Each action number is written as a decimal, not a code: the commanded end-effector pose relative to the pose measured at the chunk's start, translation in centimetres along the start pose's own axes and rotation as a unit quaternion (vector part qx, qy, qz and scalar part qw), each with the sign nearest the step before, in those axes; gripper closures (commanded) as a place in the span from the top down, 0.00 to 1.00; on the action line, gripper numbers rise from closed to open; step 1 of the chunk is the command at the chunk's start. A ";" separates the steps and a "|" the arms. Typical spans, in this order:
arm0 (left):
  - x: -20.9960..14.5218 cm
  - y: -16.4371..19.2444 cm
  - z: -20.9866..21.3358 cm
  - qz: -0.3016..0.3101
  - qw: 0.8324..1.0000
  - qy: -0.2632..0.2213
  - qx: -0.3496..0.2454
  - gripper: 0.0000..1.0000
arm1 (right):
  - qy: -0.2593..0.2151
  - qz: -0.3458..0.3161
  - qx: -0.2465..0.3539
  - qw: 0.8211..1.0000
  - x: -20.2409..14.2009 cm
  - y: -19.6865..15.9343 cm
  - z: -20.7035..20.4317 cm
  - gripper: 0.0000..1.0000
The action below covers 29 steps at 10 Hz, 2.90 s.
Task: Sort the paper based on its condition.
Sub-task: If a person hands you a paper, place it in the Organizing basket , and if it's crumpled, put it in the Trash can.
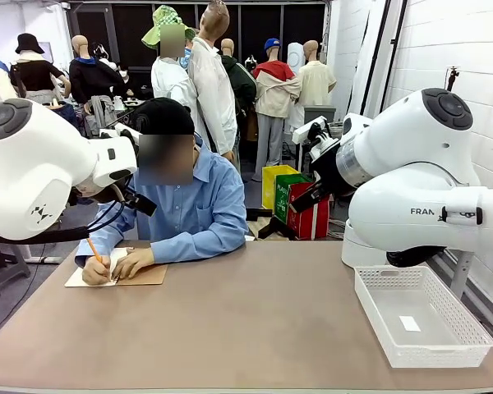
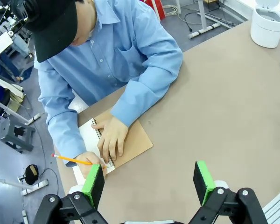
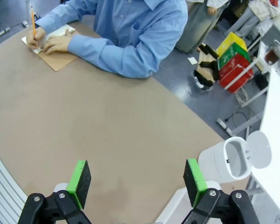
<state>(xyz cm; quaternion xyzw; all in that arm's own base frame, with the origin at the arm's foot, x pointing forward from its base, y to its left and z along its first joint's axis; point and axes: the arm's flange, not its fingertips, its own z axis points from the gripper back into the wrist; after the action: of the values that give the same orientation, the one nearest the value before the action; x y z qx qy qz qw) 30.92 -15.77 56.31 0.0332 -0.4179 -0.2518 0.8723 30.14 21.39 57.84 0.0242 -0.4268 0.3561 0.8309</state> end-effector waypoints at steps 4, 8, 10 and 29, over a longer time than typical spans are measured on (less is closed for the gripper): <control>0.0 0.1 -0.1 -0.006 1.000 -0.003 0.002 1.00 | 0.001 0.002 -0.002 1.000 0.0 0.1 0.0 1.00; 0.0 0.1 -0.1 -0.006 1.000 -0.003 0.002 1.00 | 0.001 0.002 -0.002 1.000 0.0 0.1 0.0 1.00; 0.0 0.1 -0.1 -0.006 1.000 -0.003 0.002 1.00 | 0.001 0.002 -0.002 1.000 0.0 0.1 0.0 1.00; 0.0 0.1 -0.1 -0.006 1.000 -0.003 0.002 1.00 | 0.001 0.002 -0.002 1.000 0.0 0.1 0.0 1.00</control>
<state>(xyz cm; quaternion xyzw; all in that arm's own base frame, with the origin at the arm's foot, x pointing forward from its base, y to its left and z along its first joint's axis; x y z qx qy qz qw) 30.92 -15.78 56.31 0.0329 -0.4179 -0.2520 0.8722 30.13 21.40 57.84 0.0241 -0.4268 0.3562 0.8309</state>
